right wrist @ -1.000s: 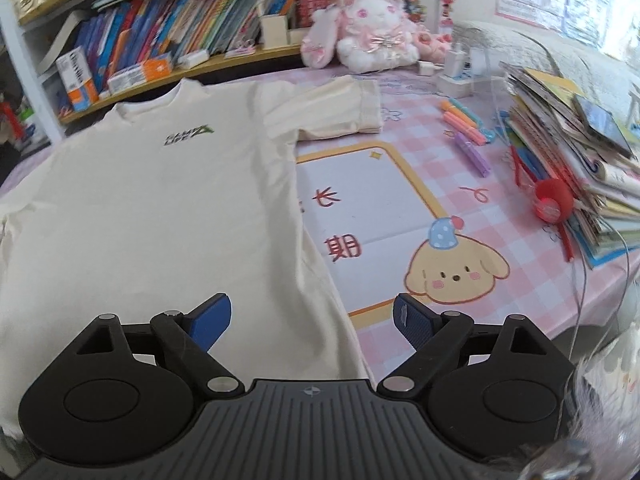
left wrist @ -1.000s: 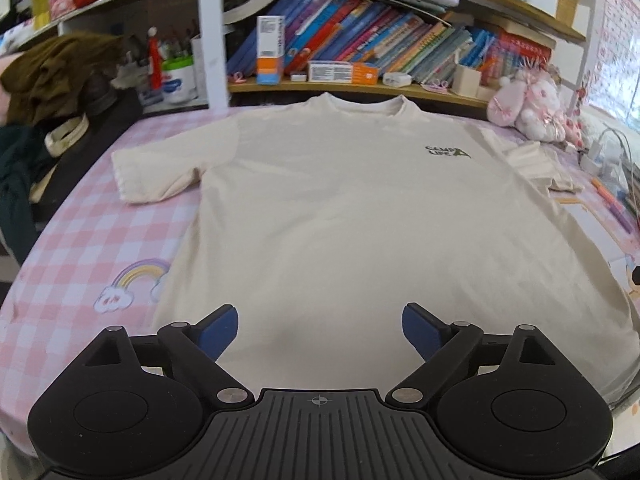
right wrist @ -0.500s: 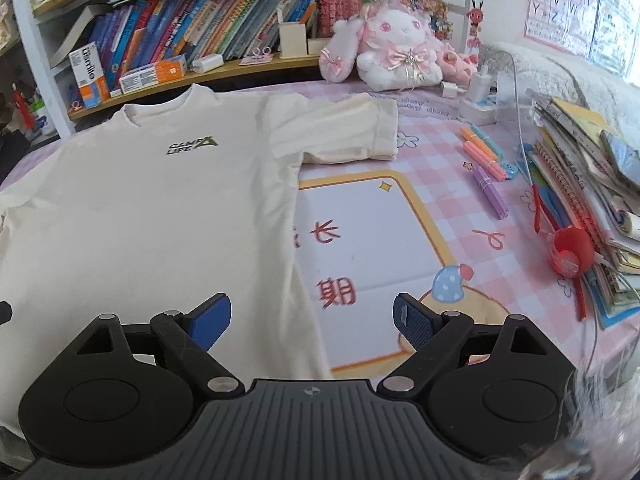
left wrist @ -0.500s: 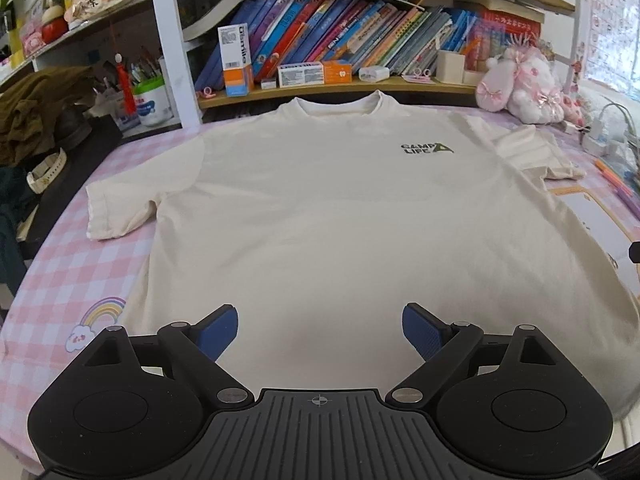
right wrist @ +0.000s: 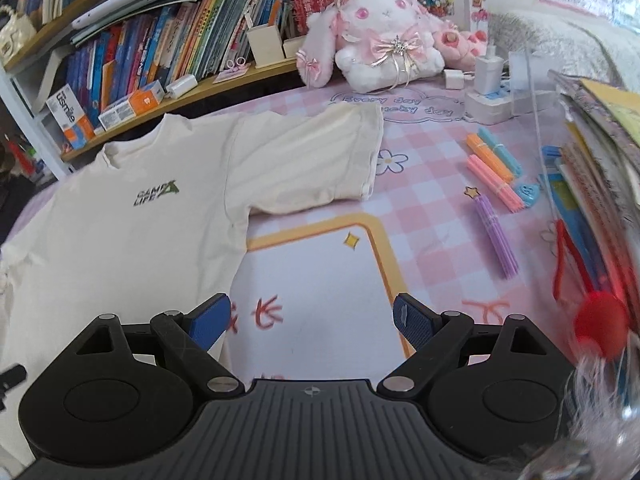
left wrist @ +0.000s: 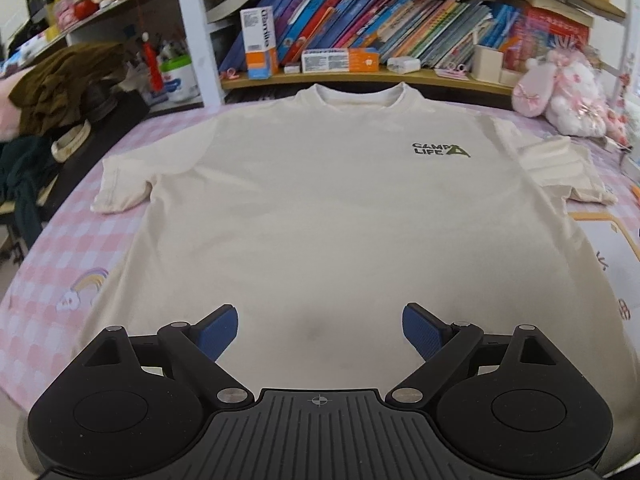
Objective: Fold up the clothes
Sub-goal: 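Open both grippers and release the flattened T-shirt, then grasp the sleeve with the right gripper and fold it over the logo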
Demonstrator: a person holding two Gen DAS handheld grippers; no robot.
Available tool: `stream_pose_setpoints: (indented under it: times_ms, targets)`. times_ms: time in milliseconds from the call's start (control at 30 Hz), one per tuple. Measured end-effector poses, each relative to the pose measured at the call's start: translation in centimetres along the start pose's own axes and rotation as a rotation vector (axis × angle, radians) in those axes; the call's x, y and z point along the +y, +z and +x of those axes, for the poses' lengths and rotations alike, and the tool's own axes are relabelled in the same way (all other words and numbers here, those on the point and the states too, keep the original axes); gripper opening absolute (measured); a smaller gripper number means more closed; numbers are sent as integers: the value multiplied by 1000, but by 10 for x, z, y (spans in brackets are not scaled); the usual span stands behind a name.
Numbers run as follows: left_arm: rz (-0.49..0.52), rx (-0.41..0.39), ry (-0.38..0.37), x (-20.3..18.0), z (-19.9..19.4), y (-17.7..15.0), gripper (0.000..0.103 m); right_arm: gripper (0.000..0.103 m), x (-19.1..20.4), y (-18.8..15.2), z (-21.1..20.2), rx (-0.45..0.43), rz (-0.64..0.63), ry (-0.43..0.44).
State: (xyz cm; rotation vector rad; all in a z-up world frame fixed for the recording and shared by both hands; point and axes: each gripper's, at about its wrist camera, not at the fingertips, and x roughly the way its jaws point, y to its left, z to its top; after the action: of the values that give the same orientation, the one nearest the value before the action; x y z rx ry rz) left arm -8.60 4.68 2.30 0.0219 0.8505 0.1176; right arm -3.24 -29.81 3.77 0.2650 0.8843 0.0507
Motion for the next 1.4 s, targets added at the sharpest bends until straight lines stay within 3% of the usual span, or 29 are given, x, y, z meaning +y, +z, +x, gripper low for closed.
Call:
stream_pose_setpoints:
  times_ms: [67, 200, 300, 600, 733, 933, 967, 1000, 1033, 1200, 1300, 1400]
  targets:
    - [-37, 3, -12, -8, 1, -3, 92, 86, -8, 6, 8, 19, 8, 30]
    - [-34, -5, -5, -25, -1, -9, 92, 55, -24, 18, 24, 63, 43, 111]
    - [-16, -2, 29, -35, -3, -10, 92, 45, -38, 29, 37, 89, 94, 158]
    - [48, 23, 108, -52, -7, -14, 92, 38, -70, 53, 80, 144, 309, 223]
    - [81, 29, 116, -55, -8, -15, 92, 36, -78, 64, 94, 128, 384, 242]
    - [122, 28, 125, -55, -10, -16, 92, 35, -91, 80, 116, 92, 596, 258]
    - [126, 26, 128, -54, -10, -16, 92, 33, -91, 82, 117, 91, 619, 240]
    - [125, 23, 131, -51, -11, -16, 92, 23, -91, 84, 118, 93, 635, 215]
    - [124, 21, 134, -49, -11, -17, 92, 12, -90, 85, 118, 96, 636, 181]
    - [107, 12, 152, -34, -13, -17, 92, 9, -62, 95, 110, 30, 511, 47]
    - [76, 11, 169, -20, -14, -19, 92, 9, -26, 108, 102, -55, 344, 9]
    - [36, 15, 187, -5, -14, -19, 92, 9, 28, 122, 101, -123, 74, 21]
